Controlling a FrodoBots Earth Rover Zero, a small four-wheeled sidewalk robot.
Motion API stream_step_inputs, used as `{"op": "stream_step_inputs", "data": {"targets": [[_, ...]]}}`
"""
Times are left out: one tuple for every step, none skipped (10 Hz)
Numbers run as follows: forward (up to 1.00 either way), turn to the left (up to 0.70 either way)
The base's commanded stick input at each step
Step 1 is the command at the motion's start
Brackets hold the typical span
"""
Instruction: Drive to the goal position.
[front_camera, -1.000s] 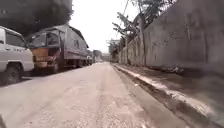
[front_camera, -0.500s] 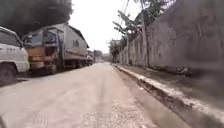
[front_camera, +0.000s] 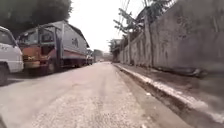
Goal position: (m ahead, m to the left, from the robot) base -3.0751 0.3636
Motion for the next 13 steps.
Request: {"op": "stream_step_inputs", "data": {"targets": [[0.7, 0.0], [0.7, 0.0], [0.7, 0.0], [0.7, 0.0], [0.7, 0.0], [0.7, 0.0], [0.7, 0.0], [0.7, 0.0], [0.7, 0.0], [0.7, 0.0], [0.7, 0.0], [0.7, 0.0], [0.7, 0.0]]}}
